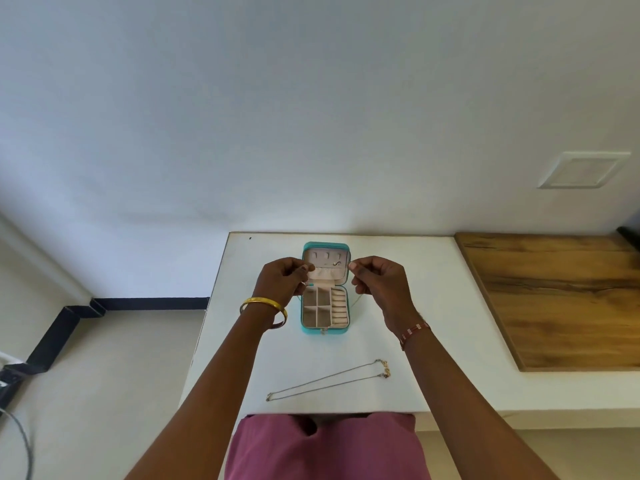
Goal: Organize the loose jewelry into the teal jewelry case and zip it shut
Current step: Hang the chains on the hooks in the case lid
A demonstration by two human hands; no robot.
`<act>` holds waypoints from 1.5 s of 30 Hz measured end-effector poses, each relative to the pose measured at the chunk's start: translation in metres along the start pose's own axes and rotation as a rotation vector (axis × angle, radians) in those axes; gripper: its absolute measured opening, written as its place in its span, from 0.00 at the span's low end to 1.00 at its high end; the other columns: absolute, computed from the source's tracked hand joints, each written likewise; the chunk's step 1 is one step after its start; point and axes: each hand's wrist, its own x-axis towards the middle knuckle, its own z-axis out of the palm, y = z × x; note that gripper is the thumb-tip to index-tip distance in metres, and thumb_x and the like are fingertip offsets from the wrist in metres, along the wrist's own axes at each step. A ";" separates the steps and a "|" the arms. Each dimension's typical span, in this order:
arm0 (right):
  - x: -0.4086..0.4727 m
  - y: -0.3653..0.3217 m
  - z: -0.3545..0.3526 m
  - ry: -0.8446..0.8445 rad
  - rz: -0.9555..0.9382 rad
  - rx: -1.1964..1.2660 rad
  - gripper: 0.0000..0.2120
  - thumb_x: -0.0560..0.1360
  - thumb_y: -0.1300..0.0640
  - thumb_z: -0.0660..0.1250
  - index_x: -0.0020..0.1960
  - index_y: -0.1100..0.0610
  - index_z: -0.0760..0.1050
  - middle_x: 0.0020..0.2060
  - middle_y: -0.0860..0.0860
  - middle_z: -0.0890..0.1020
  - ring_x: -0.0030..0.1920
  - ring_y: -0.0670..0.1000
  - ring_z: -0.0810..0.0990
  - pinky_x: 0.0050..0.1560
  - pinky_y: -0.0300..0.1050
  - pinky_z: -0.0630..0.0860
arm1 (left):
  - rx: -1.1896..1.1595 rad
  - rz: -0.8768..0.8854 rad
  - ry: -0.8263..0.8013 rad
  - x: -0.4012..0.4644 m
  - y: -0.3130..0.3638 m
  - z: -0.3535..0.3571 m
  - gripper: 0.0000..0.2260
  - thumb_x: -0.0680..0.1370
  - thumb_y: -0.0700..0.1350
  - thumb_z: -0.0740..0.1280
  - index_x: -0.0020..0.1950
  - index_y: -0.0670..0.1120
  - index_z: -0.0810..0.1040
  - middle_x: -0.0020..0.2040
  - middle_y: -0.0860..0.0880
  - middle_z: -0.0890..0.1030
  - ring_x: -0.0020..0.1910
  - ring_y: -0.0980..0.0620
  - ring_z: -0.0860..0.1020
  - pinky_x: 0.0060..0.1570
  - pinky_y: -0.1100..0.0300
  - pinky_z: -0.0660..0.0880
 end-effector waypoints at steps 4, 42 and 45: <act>0.028 0.001 0.005 0.015 -0.021 0.013 0.05 0.73 0.66 0.66 0.47 0.67 0.77 0.29 0.55 0.76 0.22 0.41 0.72 0.28 0.33 0.73 | 0.006 0.032 0.057 0.031 -0.002 0.007 0.08 0.78 0.39 0.60 0.50 0.40 0.78 0.43 0.45 0.77 0.37 0.49 0.73 0.38 0.64 0.74; 0.061 0.010 0.025 -0.427 0.098 0.577 0.18 0.77 0.70 0.51 0.60 0.60 0.73 0.55 0.59 0.80 0.57 0.56 0.79 0.58 0.46 0.77 | -0.322 -0.024 0.057 0.072 -0.039 0.036 0.08 0.76 0.36 0.61 0.41 0.48 0.73 0.33 0.45 0.75 0.30 0.51 0.71 0.35 0.60 0.72; 0.056 0.009 0.026 -0.415 0.070 0.503 0.21 0.76 0.73 0.51 0.64 0.58 0.70 0.61 0.58 0.76 0.63 0.53 0.75 0.64 0.45 0.71 | -0.334 0.012 -0.004 0.065 -0.040 0.038 0.12 0.76 0.33 0.59 0.43 0.49 0.75 0.34 0.44 0.75 0.33 0.50 0.72 0.35 0.61 0.72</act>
